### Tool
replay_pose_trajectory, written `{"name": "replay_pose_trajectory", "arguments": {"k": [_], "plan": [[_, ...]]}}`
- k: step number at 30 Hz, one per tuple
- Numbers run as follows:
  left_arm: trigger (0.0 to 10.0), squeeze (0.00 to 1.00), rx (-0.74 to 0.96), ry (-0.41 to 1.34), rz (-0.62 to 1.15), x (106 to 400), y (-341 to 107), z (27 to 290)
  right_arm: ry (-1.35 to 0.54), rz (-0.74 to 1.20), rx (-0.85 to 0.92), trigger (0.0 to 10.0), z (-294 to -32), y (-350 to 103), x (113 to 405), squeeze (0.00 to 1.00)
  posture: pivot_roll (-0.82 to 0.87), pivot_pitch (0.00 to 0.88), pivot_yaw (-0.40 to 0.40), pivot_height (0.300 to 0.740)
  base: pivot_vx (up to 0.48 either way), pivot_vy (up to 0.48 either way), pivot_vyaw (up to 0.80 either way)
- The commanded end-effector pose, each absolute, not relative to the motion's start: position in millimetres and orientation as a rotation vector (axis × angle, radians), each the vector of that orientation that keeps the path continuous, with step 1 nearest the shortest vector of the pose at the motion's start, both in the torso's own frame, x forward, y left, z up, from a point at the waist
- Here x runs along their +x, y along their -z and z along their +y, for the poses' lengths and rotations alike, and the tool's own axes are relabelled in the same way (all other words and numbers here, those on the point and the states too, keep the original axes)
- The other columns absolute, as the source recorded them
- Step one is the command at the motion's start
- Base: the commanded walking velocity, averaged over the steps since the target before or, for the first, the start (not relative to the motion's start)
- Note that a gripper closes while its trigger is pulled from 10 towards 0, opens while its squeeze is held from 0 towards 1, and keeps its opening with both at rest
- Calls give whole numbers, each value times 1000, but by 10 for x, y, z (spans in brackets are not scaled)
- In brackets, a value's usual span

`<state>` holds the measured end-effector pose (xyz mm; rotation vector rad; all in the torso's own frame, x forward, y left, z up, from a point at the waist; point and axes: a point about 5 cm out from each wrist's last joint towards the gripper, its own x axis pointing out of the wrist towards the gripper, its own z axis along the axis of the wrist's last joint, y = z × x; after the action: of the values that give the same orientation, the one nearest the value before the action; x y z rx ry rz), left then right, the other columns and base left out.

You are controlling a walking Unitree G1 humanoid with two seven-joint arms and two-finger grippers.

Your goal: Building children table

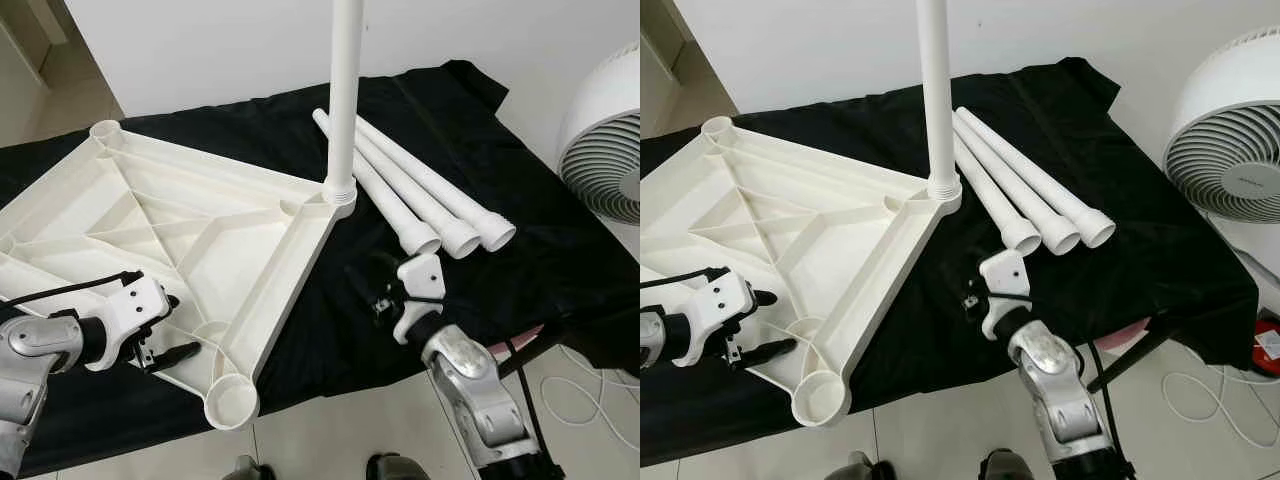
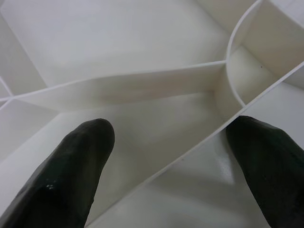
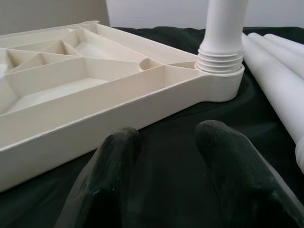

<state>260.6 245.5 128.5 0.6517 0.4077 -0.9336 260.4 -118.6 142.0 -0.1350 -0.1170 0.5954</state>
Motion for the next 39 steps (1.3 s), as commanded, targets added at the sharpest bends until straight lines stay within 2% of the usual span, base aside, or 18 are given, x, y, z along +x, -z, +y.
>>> {"name": "replay_pose_trajectory", "arguments": {"k": [1,5,6,7,8,26,34,36,39], "plan": [[10000,0,662,885,423,2609,-1195,2469,-622,-116,-122,10000,-1174,-1440,2577,0,-101,106,122,740,0,0,0],[9922,0,657,909,435,2624,-1172,2465,-621,-113,-133,10000,-1275,-1480,2579,0,-110,102,128,740,0,0,0],[3255,0,652,909,440,2636,-1165,2475,-614,-115,-140,10000,-1297,-1487,2584,0,-111,102,130,740,0,0,0],[3255,0,652,909,440,2636,-1165,2475,-614,-115,-140,10000,-1297,-1487,2584,0,-111,102,130,740,0,0,0],[0,0,647,908,444,2644,-1161,2483,-609,-116,-145,10000,-1310,-1492,2585,0,-112,102,131,740,0,0,0],[0,0,637,880,419,2754,-1175,2494,-601,-109,-131,10000,-1297,-1518,2580,0,-110,118,133,740,0,0,0],[0,0,607,888,373,2807,-1108,2302,-606,-108,-128,10000,-1300,-1534,2575,0,-115,122,133,740,0,0,0],[0,0,562,913,329,2836,-1059,2092,-601,-109,-122,10000,-1288,-1539,2574,0,-119,124,135,740,0,0,0],[0,0,539,939,302,2843,-1033,1946,-599,-111,-123,10000,-1282,-1543,2571,0,-123,126,135,740,0,0,0]]}}
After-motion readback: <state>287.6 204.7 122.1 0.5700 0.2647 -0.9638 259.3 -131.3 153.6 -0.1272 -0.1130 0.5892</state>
